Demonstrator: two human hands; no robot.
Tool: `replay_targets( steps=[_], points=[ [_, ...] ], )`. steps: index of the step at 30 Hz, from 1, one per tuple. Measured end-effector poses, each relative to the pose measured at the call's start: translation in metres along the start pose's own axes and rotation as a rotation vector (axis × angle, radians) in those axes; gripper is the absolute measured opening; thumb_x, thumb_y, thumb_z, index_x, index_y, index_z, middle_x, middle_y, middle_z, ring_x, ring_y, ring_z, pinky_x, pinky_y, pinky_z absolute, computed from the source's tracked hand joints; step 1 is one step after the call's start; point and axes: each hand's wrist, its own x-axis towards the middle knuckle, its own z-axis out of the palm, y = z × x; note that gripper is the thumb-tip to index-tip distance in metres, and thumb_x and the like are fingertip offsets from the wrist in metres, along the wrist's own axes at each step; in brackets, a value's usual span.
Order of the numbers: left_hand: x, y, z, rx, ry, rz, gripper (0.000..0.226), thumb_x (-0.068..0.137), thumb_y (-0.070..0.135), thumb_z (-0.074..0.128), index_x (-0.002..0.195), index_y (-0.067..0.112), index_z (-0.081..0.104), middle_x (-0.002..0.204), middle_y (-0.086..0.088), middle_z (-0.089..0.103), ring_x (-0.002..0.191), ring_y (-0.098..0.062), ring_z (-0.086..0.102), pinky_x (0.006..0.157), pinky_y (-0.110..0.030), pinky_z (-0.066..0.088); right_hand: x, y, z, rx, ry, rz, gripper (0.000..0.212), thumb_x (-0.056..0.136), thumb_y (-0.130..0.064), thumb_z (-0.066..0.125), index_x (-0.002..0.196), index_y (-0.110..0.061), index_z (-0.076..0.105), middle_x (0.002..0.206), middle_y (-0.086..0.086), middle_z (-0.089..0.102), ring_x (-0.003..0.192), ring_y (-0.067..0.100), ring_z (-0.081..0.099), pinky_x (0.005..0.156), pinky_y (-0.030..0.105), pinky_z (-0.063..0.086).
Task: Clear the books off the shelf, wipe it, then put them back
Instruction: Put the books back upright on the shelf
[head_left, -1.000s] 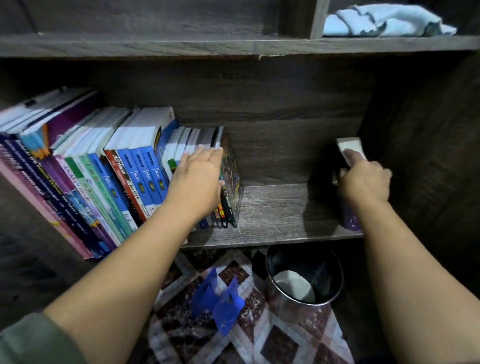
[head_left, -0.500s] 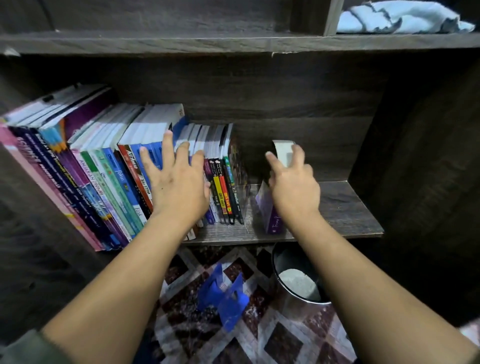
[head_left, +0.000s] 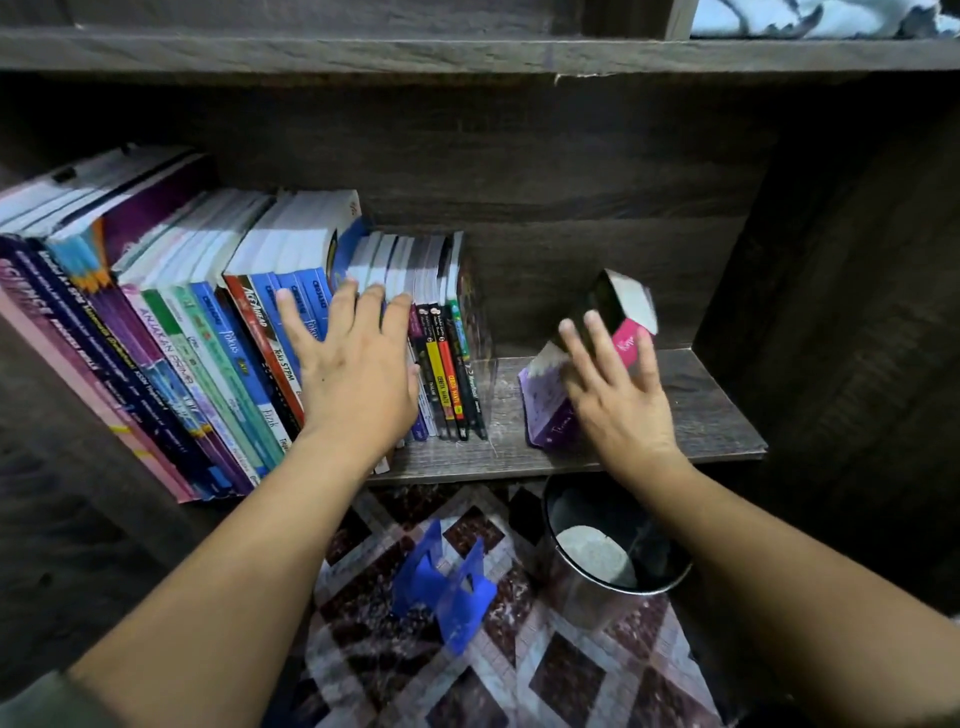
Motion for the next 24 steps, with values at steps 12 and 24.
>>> replay_targets(
  steps=[12, 24],
  points=[
    [0.001, 0.005, 0.007, -0.098, 0.065, -0.038, 0.058, 0.080, 0.028, 0.069, 0.133, 0.019, 0.047, 0.137, -0.004, 0.047, 0.133, -0.024, 0.039, 0.109, -0.064, -0.008, 0.019, -0.011, 0.003, 0.782, -0.045, 0.424, 0.028, 0.074, -0.004, 0.067, 0.096, -0.006, 0.049, 0.089, 0.017, 0.062, 0.078, 0.039, 0.062, 0.073, 0.047, 0.049],
    [-0.001, -0.007, 0.012, -0.024, 0.061, 0.017, 0.076, 0.071, 0.005, 0.074, 0.140, 0.019, 0.044, 0.142, -0.005, 0.047, 0.133, -0.022, 0.043, 0.107, -0.057, -0.009, 0.065, -0.070, -0.032, 1.706, 0.180, 0.698, 0.040, 0.091, -0.014, 0.063, 0.117, -0.017, 0.033, 0.112, 0.009, 0.057, 0.098, 0.023, 0.057, 0.087, 0.042, 0.049]
  ],
)
